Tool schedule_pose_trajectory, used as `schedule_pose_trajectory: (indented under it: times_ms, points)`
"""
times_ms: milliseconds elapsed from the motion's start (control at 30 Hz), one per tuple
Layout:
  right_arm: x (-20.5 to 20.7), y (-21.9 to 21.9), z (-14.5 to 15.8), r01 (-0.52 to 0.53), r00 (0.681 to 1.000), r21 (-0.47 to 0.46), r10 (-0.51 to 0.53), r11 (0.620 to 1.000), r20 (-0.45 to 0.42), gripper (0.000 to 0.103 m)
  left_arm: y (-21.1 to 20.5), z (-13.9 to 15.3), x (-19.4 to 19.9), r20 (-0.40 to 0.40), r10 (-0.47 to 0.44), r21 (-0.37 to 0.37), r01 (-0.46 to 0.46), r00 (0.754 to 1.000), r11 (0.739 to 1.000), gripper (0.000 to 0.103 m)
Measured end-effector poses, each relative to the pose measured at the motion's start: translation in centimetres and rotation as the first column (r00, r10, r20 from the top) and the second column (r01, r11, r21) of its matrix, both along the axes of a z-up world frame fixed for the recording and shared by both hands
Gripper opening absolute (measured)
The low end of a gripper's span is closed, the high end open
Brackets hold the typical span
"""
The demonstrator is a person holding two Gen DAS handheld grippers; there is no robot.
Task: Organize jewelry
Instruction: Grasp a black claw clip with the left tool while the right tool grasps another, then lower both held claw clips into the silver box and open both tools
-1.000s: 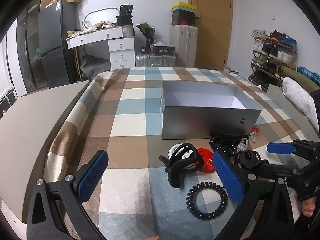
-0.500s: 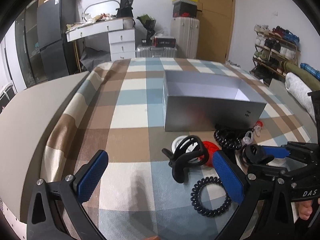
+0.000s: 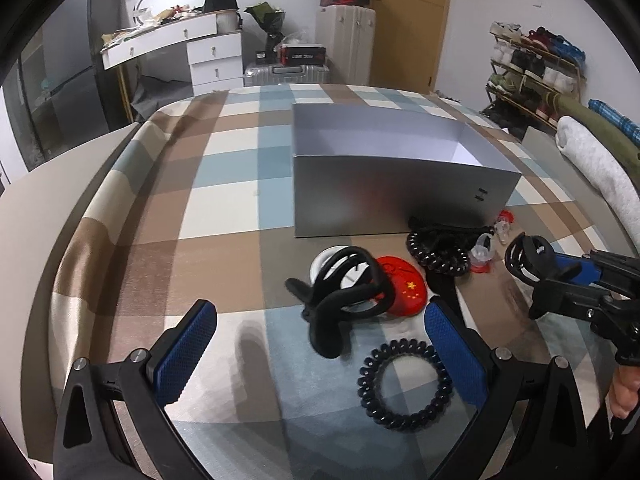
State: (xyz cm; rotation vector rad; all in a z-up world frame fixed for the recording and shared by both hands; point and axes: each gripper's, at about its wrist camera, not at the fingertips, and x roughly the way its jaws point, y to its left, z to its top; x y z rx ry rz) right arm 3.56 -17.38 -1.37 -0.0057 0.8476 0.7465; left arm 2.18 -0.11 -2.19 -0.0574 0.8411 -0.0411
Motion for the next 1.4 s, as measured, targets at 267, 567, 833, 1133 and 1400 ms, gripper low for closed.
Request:
schedule_pose_trajectory:
  times_ms: [267,567,833,1133,1400]
  points:
    - [0.4,-0.3,0.3,0.007,1.0,0.02,-0.007,1.0,0.002,0.045,-0.2,0.3,0.5,0.018,-0.006,-0.004,0.006,1.0,1.0,0.084]
    - [0.4,-0.8,0.8,0.031,0.999,0.028,-0.031,0.999,0.015,0.045,-0.2,1.3,-0.1,0.068,-0.032,-0.031,0.035,0.997,0.999,0.049]
    - [0.8,-1.4,2.0,0.066,0.997,0.058,-0.069,0.996,0.041,0.045,-0.1,2.8,-0.1,0.127,-0.032,-0.038,0.037,0.991,0.999,0.049]
    - [2.1,-1.8,3.8,0.136,0.989,0.08,-0.14,0.987,0.049,0.045,0.0,4.5,0.8,0.187,-0.01,-0.051,0.02,0.982,0.998,0.049]
    - [3.7,-1.4,5.0,0.136,0.988,0.126,-0.144,0.983,0.054,0.045,0.0,5.6,1.7,0.217,-0.002,-0.047,0.012,0.976,0.999,0.049]
